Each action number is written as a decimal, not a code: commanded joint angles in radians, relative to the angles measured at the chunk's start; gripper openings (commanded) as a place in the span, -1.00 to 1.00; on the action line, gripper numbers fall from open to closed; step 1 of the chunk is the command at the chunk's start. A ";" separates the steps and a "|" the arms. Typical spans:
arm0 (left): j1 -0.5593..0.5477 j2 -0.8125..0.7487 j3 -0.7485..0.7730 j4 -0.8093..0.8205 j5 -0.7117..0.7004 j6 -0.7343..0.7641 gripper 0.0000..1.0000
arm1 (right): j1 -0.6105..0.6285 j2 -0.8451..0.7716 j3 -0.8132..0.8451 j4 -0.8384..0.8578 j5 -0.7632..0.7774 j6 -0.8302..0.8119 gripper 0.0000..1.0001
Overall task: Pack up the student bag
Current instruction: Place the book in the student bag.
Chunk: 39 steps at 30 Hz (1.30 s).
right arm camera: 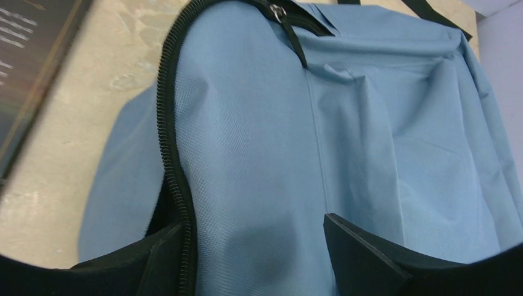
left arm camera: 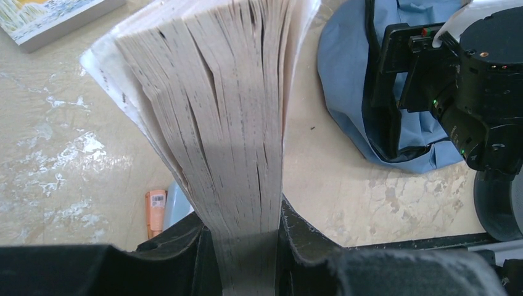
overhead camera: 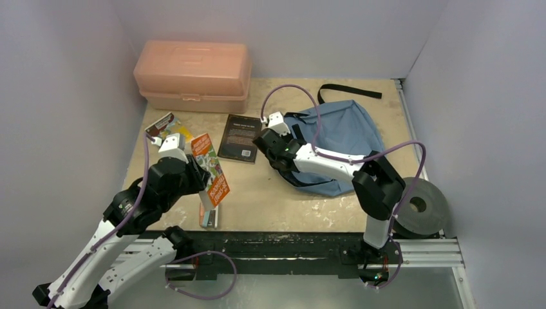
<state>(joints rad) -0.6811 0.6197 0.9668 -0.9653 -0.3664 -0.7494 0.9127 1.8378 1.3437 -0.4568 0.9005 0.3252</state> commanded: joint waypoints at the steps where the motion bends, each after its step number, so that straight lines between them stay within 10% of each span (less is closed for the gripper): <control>1: 0.002 0.000 0.026 0.100 0.014 -0.011 -1.00 | -0.009 -0.076 -0.041 -0.024 0.049 0.012 0.48; 5: 0.002 0.009 0.026 0.103 0.034 -0.014 -1.00 | -0.009 -0.131 -0.071 -0.050 0.023 -0.001 0.22; 11: 0.002 0.025 -0.012 0.228 0.180 -0.066 -1.00 | -0.019 -0.252 -0.071 -0.078 -0.053 -0.097 -1.00; 22: 0.009 0.411 0.040 0.736 0.600 -0.225 -1.00 | -0.284 -0.434 -0.013 -0.074 -0.759 -0.320 -1.00; 27: 0.009 0.584 -0.060 1.090 0.640 -0.391 -1.00 | -0.319 -0.436 0.053 -0.109 -0.760 -0.320 -1.00; 39: -0.016 0.910 0.053 1.224 0.637 -0.454 -1.00 | -0.401 -0.485 0.147 -0.167 -0.727 -0.198 -1.00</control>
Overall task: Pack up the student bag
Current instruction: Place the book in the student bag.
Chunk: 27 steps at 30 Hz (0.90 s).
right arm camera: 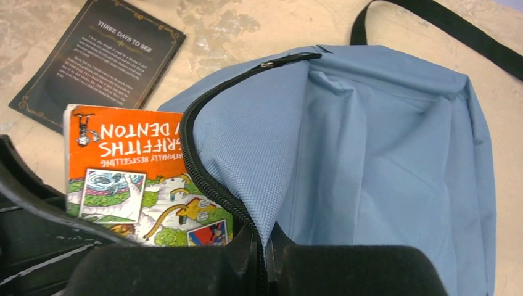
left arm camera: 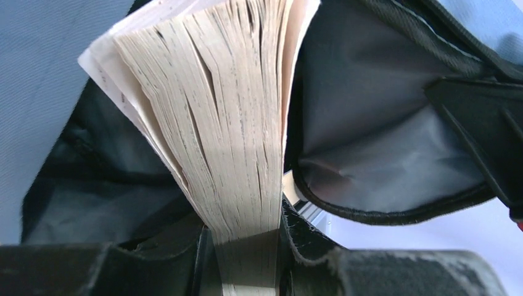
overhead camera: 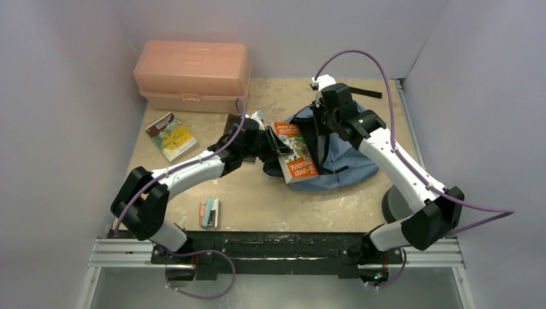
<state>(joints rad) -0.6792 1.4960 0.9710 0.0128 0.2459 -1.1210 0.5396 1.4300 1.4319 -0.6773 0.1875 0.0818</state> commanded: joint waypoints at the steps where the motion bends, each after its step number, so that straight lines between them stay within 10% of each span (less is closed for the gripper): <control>1: -0.021 0.049 0.033 0.309 0.010 -0.103 -1.00 | -0.037 -0.087 0.051 0.062 -0.027 0.051 -1.00; 21: -0.078 0.546 0.379 0.675 0.182 -0.302 -1.00 | -0.109 -0.144 -0.012 0.170 -0.281 0.104 -1.00; 27: -0.084 0.675 0.559 0.547 0.219 -0.248 -1.00 | -0.110 -0.152 -0.047 0.195 -0.371 0.105 -1.00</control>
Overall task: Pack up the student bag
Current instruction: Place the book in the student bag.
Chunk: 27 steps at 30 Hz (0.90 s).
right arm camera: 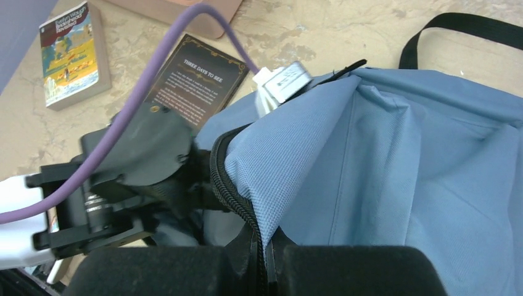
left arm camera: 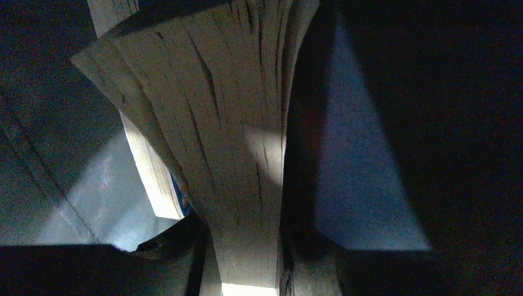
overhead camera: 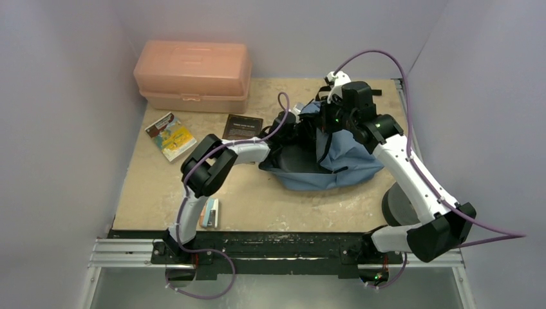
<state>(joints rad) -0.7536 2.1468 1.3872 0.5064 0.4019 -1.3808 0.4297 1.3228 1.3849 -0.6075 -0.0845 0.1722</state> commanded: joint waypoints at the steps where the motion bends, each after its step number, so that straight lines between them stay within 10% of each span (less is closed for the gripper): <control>1: -0.011 0.045 0.174 0.023 0.056 0.022 -1.00 | 0.001 -0.045 -0.002 0.125 -0.102 0.012 -1.00; 7: -0.036 0.229 0.464 -0.184 -0.012 0.021 -0.96 | 0.000 -0.060 -0.032 0.138 -0.082 0.016 -1.00; 12: -0.034 0.255 0.508 -0.307 -0.068 0.044 -0.14 | 0.001 -0.054 -0.055 0.117 0.043 0.023 -1.00; 18: -0.016 0.001 0.220 -0.345 -0.122 0.156 0.68 | 0.000 -0.074 -0.071 0.098 0.223 -0.001 -1.00; 27: 0.007 -0.322 -0.132 -0.397 -0.171 0.263 0.77 | 0.000 -0.040 -0.051 0.198 -0.133 -0.126 -1.00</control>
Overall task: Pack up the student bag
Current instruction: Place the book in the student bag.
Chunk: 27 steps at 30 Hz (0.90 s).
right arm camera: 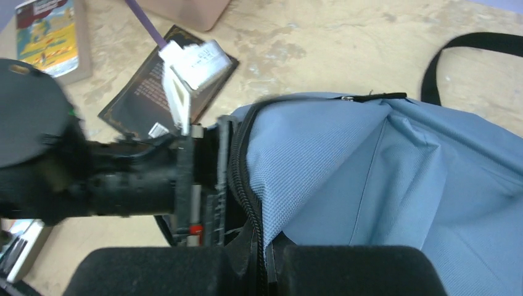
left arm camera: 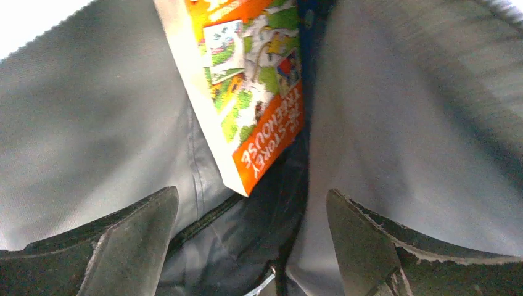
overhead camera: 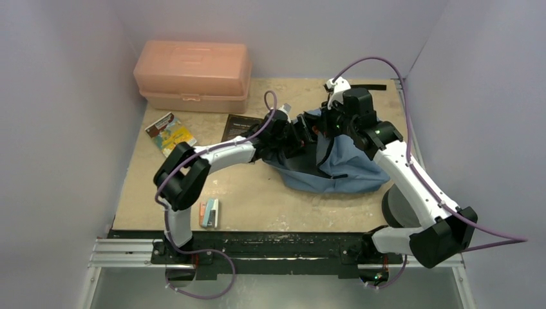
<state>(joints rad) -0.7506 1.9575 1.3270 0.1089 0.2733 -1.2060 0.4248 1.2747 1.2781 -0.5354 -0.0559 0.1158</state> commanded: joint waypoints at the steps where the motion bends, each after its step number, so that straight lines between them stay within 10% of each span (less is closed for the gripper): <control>1: 0.004 -0.148 -0.089 -0.006 -0.045 0.099 0.71 | 0.006 0.025 0.077 0.107 -0.174 -0.075 -1.00; 7: -0.007 -0.185 -0.194 0.056 -0.117 0.061 -0.01 | 0.006 0.042 0.113 0.116 -0.357 -0.097 -1.00; 19: -0.080 -0.060 -0.224 0.237 -0.445 -0.214 -0.66 | 0.005 0.018 0.122 0.131 -0.388 -0.071 -1.00; 23: -0.081 -0.028 -0.215 0.274 -0.517 -0.182 -0.66 | 0.005 -0.002 0.110 0.139 -0.378 -0.068 -1.00; 27: -0.081 -0.049 -0.231 0.224 -0.569 -0.143 -0.17 | 0.005 -0.024 0.090 0.147 -0.369 -0.069 -1.00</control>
<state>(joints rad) -0.8337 1.9339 1.0828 0.3027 -0.1902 -1.3682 0.4252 1.3338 1.3258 -0.5159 -0.3847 0.0433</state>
